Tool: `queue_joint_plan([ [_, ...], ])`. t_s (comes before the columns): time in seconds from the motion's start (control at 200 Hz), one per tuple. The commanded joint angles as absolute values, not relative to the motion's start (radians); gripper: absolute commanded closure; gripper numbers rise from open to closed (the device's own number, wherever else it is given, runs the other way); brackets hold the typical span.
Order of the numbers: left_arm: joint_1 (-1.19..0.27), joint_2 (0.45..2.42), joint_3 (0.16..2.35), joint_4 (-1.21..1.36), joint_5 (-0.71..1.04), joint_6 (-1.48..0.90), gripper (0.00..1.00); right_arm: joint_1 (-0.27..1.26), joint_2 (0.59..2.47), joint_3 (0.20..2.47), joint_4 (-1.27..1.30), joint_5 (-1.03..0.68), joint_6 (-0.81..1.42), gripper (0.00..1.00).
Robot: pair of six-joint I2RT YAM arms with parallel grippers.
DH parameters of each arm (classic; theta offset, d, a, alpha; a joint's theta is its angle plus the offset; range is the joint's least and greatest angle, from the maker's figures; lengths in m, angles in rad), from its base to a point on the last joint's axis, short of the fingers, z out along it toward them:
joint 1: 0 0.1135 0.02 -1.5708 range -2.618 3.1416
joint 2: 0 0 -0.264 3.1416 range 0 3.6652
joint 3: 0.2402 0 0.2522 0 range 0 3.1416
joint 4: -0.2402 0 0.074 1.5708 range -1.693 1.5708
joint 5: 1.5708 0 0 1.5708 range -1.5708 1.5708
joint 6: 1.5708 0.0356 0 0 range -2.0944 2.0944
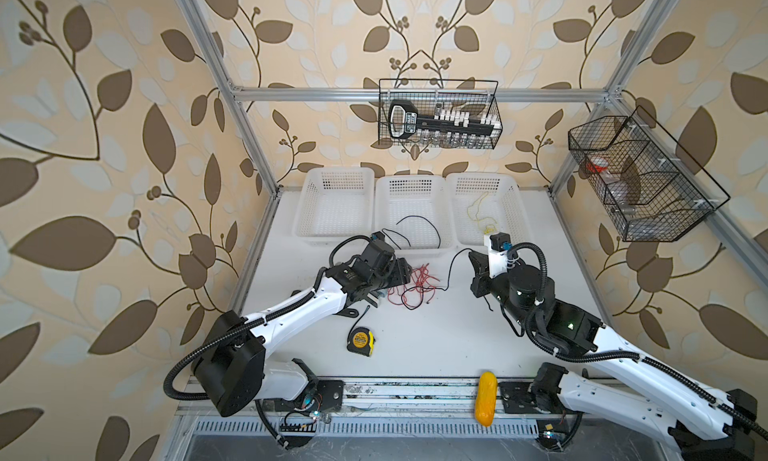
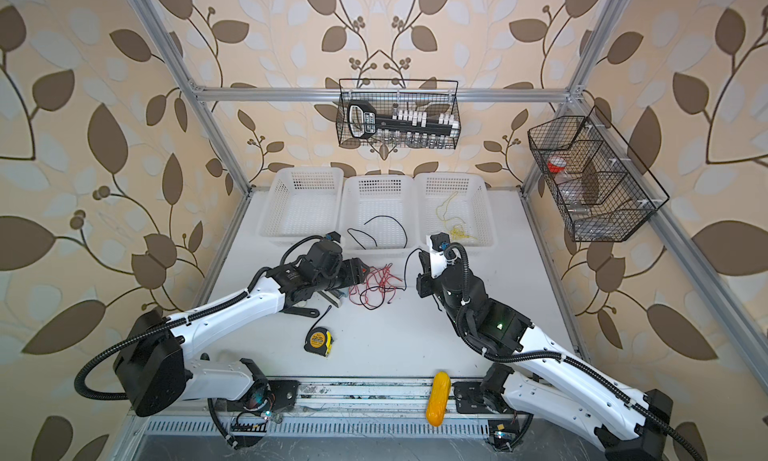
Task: Untangle the cables
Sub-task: 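Raise the right gripper away from the tangle while the left gripper lowers the red tangle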
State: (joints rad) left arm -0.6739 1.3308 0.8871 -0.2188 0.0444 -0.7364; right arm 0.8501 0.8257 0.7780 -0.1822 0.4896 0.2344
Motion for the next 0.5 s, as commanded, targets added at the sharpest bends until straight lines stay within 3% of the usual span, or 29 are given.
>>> queue_joint_plan([
  [0.0,-0.689,1.348,0.876,-0.189,0.104,-0.686,0.29,0.843,0.83,0.8,-0.159,0.485,0.223,1.0],
  [0.495,-0.786,1.405,0.913,-0.153,0.048,-0.588,0.3,0.821,0.855,0.854,-0.189,0.367,0.224,1.0],
])
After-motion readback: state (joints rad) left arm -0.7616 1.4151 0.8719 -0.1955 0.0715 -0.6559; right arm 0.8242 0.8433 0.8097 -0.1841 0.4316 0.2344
